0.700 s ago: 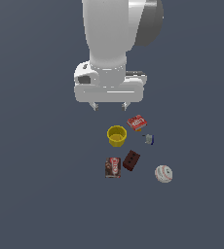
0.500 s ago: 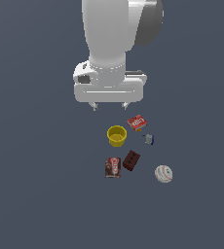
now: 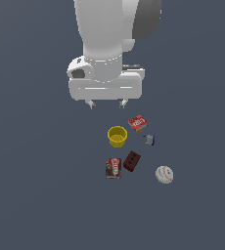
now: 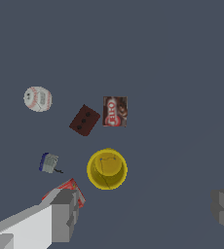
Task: Pick up a designated object from a clutter of objects.
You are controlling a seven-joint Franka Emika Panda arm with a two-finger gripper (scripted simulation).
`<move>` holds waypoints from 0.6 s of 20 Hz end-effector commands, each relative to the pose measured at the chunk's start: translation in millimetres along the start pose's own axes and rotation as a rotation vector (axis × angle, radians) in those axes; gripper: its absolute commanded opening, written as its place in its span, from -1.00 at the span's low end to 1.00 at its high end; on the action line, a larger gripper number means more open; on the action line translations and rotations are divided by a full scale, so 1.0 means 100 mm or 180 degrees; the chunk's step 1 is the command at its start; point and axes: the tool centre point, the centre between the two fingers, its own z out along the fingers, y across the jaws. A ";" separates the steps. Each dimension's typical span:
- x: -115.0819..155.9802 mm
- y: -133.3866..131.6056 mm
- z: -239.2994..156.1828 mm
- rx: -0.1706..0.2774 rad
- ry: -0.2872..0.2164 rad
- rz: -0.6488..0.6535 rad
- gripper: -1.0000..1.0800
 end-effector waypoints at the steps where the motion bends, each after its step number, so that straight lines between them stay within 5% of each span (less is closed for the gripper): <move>1: 0.00 0.00 0.00 0.0000 -0.0001 -0.0004 0.92; 12: 0.12 -0.09 0.22 -0.0014 -0.0011 0.0193 0.92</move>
